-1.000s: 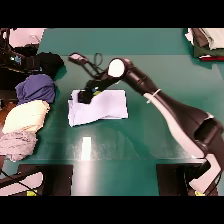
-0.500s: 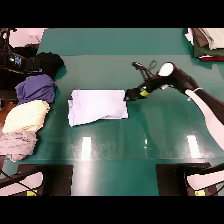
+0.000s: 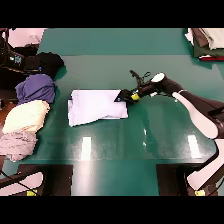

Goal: Fold the shirts.

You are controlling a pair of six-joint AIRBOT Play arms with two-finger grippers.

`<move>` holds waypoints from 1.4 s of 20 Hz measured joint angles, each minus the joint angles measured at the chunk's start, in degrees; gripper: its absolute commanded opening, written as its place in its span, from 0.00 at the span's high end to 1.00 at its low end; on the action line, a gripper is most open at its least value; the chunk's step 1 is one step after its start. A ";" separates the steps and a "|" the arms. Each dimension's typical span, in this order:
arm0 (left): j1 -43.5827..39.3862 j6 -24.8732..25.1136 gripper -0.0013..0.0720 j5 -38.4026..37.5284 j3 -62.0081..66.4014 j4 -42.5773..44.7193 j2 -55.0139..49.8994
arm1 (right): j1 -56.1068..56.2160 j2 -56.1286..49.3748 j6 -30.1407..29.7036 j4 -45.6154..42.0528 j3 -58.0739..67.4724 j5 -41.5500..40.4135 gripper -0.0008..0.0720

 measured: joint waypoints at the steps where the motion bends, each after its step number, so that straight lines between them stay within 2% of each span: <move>1: 0.00 0.02 0.95 0.00 0.00 0.00 0.00 | 1.22 -0.68 -0.15 0.28 0.94 -0.24 0.56; 3: 0.00 0.02 0.95 0.00 0.00 0.00 0.00 | 3.28 -1.55 -1.16 1.38 2.71 -0.26 0.97; 8: 0.00 0.09 0.95 -0.26 0.00 0.02 0.00 | 3.69 -0.48 -3.26 3.04 4.87 2.03 0.97; 13: 0.00 0.13 0.95 -1.53 0.00 0.02 0.00 | -5.60 11.15 -2.75 -2.08 -3.34 0.57 0.97; 17: 0.00 0.07 0.95 -1.77 0.00 -0.35 0.00 | -20.98 22.73 -2.45 -8.41 -12.04 -1.68 0.97; 22: 0.00 -1.22 0.95 -1.90 0.00 -2.19 0.00 | -47.50 34.56 -2.03 -13.64 -22.08 -7.67 0.97; 25: 0.00 -1.53 0.95 -1.90 0.00 -3.65 0.00 | -61.94 38.10 -1.77 -16.70 -26.01 -10.16 0.97; 28: 0.00 -1.64 0.95 -1.86 0.00 -4.39 -0.02 | -71.14 38.27 -1.70 -19.76 -27.47 -9.75 0.97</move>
